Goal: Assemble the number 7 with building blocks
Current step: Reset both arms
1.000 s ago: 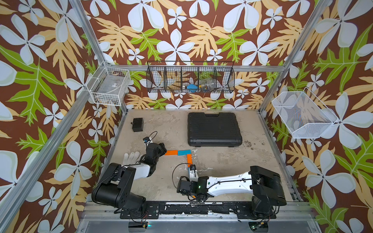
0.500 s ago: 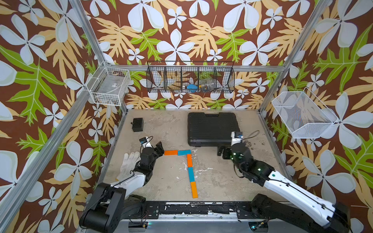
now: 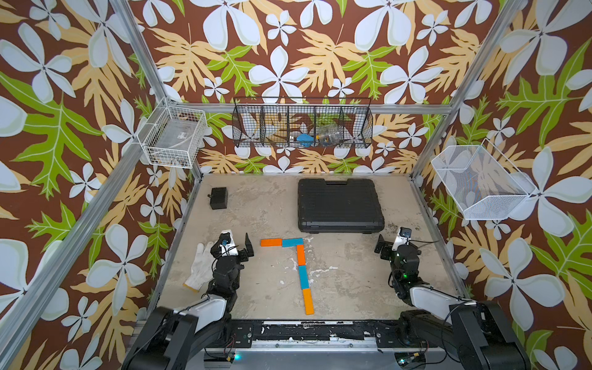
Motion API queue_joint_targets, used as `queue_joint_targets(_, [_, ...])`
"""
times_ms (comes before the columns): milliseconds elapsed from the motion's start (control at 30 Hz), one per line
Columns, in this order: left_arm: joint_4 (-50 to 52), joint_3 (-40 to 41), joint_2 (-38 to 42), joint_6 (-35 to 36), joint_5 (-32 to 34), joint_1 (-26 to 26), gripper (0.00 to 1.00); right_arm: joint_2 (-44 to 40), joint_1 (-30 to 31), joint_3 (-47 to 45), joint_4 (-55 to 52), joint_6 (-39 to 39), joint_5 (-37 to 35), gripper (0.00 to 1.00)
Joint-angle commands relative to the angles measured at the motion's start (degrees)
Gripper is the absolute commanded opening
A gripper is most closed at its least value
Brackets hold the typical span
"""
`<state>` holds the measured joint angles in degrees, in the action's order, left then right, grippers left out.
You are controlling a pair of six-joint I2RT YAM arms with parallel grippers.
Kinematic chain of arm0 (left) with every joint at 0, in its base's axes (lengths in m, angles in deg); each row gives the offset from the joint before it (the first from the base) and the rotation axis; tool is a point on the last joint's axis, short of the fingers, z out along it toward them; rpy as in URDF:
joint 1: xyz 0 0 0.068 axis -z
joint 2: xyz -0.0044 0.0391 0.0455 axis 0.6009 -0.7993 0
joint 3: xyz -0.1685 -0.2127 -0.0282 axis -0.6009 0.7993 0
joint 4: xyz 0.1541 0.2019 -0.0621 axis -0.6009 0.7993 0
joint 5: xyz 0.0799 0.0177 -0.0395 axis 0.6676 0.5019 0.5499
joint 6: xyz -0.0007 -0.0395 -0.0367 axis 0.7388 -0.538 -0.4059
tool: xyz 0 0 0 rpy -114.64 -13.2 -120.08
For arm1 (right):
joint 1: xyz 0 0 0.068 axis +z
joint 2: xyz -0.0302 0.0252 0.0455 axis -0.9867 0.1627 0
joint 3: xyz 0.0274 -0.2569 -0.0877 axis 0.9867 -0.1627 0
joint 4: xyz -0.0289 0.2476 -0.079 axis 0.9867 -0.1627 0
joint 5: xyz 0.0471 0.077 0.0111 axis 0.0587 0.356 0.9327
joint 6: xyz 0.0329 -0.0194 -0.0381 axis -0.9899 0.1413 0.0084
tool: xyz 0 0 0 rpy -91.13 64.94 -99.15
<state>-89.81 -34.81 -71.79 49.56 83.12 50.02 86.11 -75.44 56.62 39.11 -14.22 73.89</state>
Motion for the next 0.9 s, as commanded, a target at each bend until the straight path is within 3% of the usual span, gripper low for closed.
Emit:
queue_joint_targets(0, [-11.64, -2.91, -5.84, 5.83, -6.29, -0.87, 1.00, 0.31, -0.16, 0.69, 10.51, 2.00, 2.51, 1.00])
queue_joint_targets(100, [-28.16, -2.14, -19.44, 1.77, -4.65, -5.18, 1.00, 2.10, -0.10, 1.65, 11.40, 5.46, 8.98, 1.00])
queue_joint_targets(133, [-25.45, -2.80, -18.67, -0.56, -5.08, -6.84, 1.00, 2.01, -0.14, 2.32, 9.80, 5.70, 9.92, 1.00])
queue_joint_targets(167, [-15.98, -4.46, -15.29, -2.20, -7.65, -8.23, 1.00, 2.65, -0.14, 2.34, 10.95, 6.22, 11.81, 1.00])
queue_joint_targets(233, [-19.97, -4.90, -17.75, -0.24, -10.98, -8.47, 1.00, 3.20, 0.38, 3.39, 9.55, 7.86, 15.61, 1.00])
queue_joint_targets(333, [-15.74, -5.48, -16.02, 1.83, -17.11, -8.34, 1.00, 0.95, 3.70, 0.64, 12.19, 9.88, 10.31, 1.00])
queue_joint_targets(433, [-16.56, -5.32, -16.30, 1.72, -17.10, -8.34, 1.00, 0.76, 1.67, -2.26, 18.46, 9.98, 5.60, 1.00])
queue_joint_targets(500, [-15.95, -5.81, -16.51, 1.57, -16.85, -8.34, 1.00, 6.31, 0.61, -1.59, 23.38, 10.90, 5.65, 1.00])
queue_joint_targets(567, [-15.37, -6.32, -16.81, 1.35, -16.48, -8.34, 1.00, 17.42, 0.54, -0.24, 32.11, 12.98, 8.54, 1.00])
queue_joint_targets(600, [-14.99, -6.45, -16.82, 1.38, -16.47, -8.34, 1.00, 21.35, 0.80, -0.19, 38.25, 13.15, 6.30, 1.00])
queue_joint_targets(667, [-14.52, -6.84, -16.95, 1.30, -16.13, -8.34, 1.00, 17.95, 0.70, -1.56, 35.69, 11.79, 5.16, 1.00])
queue_joint_targets(733, [-13.65, -7.37, -17.09, 1.17, -15.69, -8.36, 1.00, 13.79, -0.16, 0.29, 26.45, 10.37, 5.79, 1.00])
queue_joint_targets(833, [-13.56, -7.39, -17.01, 1.11, -15.65, -8.34, 1.00, 20.64, -0.53, 1.55, 33.61, 11.27, 6.86, 1.00])
queue_joint_targets(867, [-13.54, -7.37, -17.03, 1.10, -15.69, -8.34, 1.00, 20.18, -0.53, 2.18, 31.39, 11.21, 6.91, 1.00])
